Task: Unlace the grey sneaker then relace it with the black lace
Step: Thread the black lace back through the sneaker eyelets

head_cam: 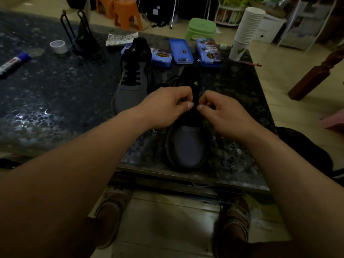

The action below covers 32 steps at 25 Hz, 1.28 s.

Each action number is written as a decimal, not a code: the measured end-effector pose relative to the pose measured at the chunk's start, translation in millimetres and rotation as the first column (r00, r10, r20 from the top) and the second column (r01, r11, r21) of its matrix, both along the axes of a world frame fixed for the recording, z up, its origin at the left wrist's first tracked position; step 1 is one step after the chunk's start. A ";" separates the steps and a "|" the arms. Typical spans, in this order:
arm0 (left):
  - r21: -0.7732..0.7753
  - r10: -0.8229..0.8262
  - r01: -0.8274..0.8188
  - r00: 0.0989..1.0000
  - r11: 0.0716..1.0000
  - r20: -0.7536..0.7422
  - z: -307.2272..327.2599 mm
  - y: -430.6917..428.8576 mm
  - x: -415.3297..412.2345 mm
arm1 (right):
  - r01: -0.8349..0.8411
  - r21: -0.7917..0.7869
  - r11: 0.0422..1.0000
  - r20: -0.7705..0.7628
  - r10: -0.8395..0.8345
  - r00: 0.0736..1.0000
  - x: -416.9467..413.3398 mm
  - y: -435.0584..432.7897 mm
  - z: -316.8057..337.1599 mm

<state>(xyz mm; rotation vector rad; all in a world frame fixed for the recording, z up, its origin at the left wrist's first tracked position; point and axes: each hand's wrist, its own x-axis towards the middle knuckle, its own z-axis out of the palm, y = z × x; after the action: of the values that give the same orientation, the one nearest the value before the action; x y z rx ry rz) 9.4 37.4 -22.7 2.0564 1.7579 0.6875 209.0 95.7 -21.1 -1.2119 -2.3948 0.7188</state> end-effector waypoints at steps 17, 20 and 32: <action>-0.028 0.041 -0.037 0.991 0.999 0.131 -10.4 -10.0 1.1 | 0.083 -0.509 0.857 -0.369 -0.304 0.878 -8.4 -27.8 2.4; -0.060 0.035 -0.027 0.990 0.998 0.139 -12.9 -12.9 -2.0 | 0.044 -0.569 0.821 -0.473 -0.371 0.799 -7.9 -26.7 12.0; -0.191 0.145 0.114 0.322 0.975 0.936 54.2 -35.7 34.0 | -0.233 -0.424 0.875 -0.532 -0.032 0.846 -4.7 -71.4 66.9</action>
<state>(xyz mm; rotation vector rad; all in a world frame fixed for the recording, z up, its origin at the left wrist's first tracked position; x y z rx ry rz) 43.5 1.7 31.4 0.9763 1.0099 1.2864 204.3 24.4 45.7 -0.8786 -1.8767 1.5275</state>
